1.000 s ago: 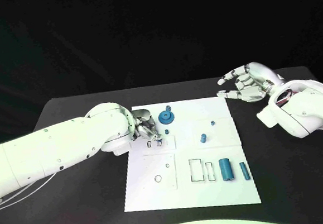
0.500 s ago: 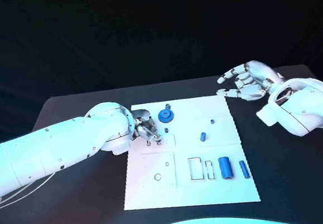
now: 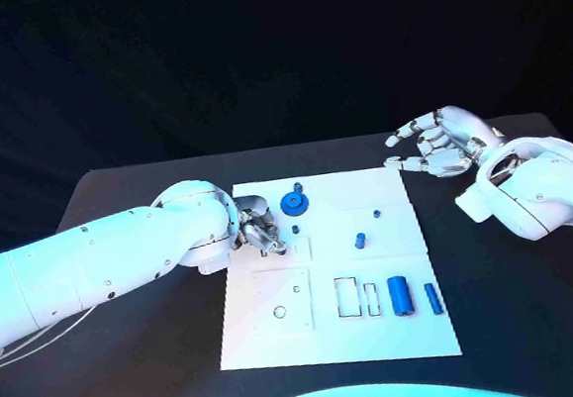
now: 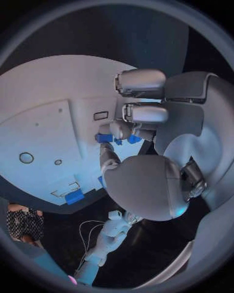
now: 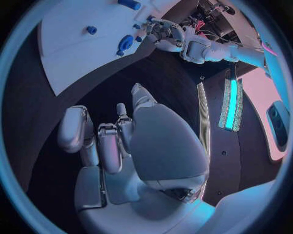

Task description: Assemble the parts on the task board

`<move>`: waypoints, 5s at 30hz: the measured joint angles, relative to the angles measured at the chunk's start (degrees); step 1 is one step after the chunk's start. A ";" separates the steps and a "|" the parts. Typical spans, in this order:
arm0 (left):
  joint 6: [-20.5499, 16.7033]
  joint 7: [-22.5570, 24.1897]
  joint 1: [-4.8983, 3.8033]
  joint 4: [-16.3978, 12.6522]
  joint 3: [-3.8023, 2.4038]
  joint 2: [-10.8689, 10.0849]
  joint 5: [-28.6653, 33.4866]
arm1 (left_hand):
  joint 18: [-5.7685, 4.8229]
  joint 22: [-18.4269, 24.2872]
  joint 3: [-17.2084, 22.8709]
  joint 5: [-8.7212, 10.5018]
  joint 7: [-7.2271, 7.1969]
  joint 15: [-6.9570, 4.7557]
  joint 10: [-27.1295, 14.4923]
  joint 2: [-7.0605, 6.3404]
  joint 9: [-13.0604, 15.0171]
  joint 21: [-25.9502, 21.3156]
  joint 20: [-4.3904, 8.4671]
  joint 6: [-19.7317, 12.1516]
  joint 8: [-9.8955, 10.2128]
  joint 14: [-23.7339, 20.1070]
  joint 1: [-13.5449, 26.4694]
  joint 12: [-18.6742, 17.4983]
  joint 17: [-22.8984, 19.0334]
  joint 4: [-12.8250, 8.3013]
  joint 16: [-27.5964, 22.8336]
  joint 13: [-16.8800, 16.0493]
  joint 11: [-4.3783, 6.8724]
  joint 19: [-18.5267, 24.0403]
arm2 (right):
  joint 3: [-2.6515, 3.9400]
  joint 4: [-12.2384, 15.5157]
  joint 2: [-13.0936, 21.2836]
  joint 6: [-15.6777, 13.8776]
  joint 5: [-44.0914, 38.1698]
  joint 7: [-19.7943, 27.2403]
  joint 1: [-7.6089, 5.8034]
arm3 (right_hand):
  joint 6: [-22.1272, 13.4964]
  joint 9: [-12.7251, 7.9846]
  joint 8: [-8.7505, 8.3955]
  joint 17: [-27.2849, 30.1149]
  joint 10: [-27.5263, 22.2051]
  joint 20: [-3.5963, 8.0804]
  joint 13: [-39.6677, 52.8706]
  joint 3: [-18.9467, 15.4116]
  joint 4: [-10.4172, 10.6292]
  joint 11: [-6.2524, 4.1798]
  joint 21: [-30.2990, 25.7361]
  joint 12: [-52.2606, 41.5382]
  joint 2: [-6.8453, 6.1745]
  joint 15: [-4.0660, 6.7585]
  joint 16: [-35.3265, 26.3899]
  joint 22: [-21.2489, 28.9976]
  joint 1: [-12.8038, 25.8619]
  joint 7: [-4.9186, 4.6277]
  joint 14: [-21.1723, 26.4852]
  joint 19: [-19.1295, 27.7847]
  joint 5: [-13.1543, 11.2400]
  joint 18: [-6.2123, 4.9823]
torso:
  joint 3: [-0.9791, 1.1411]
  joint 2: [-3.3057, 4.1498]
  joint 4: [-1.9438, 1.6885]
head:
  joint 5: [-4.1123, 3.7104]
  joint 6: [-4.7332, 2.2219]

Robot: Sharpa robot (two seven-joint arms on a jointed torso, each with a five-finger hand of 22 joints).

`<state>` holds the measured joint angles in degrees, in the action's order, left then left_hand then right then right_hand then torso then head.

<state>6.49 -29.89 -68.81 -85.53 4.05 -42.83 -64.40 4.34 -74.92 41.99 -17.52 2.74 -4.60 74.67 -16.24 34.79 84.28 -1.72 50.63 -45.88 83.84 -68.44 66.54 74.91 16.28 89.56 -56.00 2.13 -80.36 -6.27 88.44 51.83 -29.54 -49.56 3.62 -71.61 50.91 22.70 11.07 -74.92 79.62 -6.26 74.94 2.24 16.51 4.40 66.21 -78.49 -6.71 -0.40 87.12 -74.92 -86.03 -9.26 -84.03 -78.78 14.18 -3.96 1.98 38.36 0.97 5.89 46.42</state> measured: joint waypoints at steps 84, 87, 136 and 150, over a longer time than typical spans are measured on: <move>2.33 -0.46 0.19 1.61 -0.46 0.12 0.18 | -0.87 0.00 -15.99 2.99 -2.12 -0.61 1.45 4.03 9.36 0.20 0.81 4.36 0.55 0.20 13.60 0.00 0.04 0.47 0.23 -0.71 0.60 -0.81 | 0.00 -0.28 0.24 -0.04 0.18 0.18 0.50 | -0.56 -0.10 0.67 -0.01 0.00 0.00 0.02 -0.17 0.17 0.00 -0.76 0.00 0.19 0.00 -0.22 0.01 1.62 -0.16 0.00 0.00 0.46 -0.88 | 0.04 -0.03 0.01 | -0.55 -0.12; 2.32 -0.47 0.19 0.94 -0.99 -0.37 0.22 | -0.87 0.00 -16.25 3.22 -2.12 -0.61 1.44 3.93 9.36 0.20 0.81 4.36 0.72 0.20 13.70 0.20 0.04 0.53 0.23 -0.74 0.60 -0.81 | 0.00 -0.22 0.32 -0.09 0.19 0.20 0.57 | -0.57 -0.10 0.67 -0.01 0.00 0.00 0.02 -0.17 0.17 0.00 -0.76 0.24 0.36 0.00 -0.22 0.01 1.88 -0.16 0.00 0.00 0.46 -0.88 | 0.04 -0.04 -0.02 | -0.61 -0.26; 7.91 -0.65 -4.87 21.39 -3.40 9.03 0.55 | -0.86 3.33 -21.68 2.88 3.20 2.37 -5.05 6.56 4.14 -2.23 -2.07 -3.61 13.21 0.09 8.43 -3.14 0.02 0.47 -1.15 4.83 -3.38 2.47 | 0.00 -0.43 0.22 -0.49 0.37 0.75 0.81 | -0.77 -0.20 0.67 0.01 0.00 0.00 0.01 -0.17 0.17 0.00 -0.98 0.23 0.16 0.00 -0.22 0.08 2.12 0.05 0.00 0.00 0.80 -0.88 | 0.01 0.04 0.01 | -0.03 -0.55; 8.86 -0.66 -4.65 22.65 -2.69 9.80 2.26 | -0.86 3.15 -21.84 2.88 2.97 2.37 -5.04 6.93 3.92 -2.23 -2.07 -2.14 13.72 0.09 6.41 -2.64 0.02 0.31 -1.15 4.40 -3.38 2.47 | 0.00 -0.40 -0.20 -0.50 0.52 1.26 0.83 | -0.77 -0.19 0.90 0.02 0.00 0.00 0.01 -0.17 0.16 0.00 -0.98 0.23 0.16 0.00 -0.22 -0.03 2.11 0.05 0.00 0.00 1.03 -0.88 | 0.04 -0.03 -0.05 | -0.05 -0.24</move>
<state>15.35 -30.55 -73.46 -62.88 1.35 -33.03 -62.14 3.48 -71.77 20.15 -14.64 5.70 -2.23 69.62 -9.31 38.71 82.04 -3.79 48.49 -32.16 83.93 -62.03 63.91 74.92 16.59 88.41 -51.60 -1.24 -77.89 -6.27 88.04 51.64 -30.04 -49.03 4.88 -70.78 50.14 22.51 11.97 -74.91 79.62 -6.26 74.95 2.08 16.68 4.40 65.23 -78.26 -6.55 -0.40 86.90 -74.95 -83.92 -9.22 -84.03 -78.78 15.21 -4.84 2.03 38.33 0.91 5.83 46.18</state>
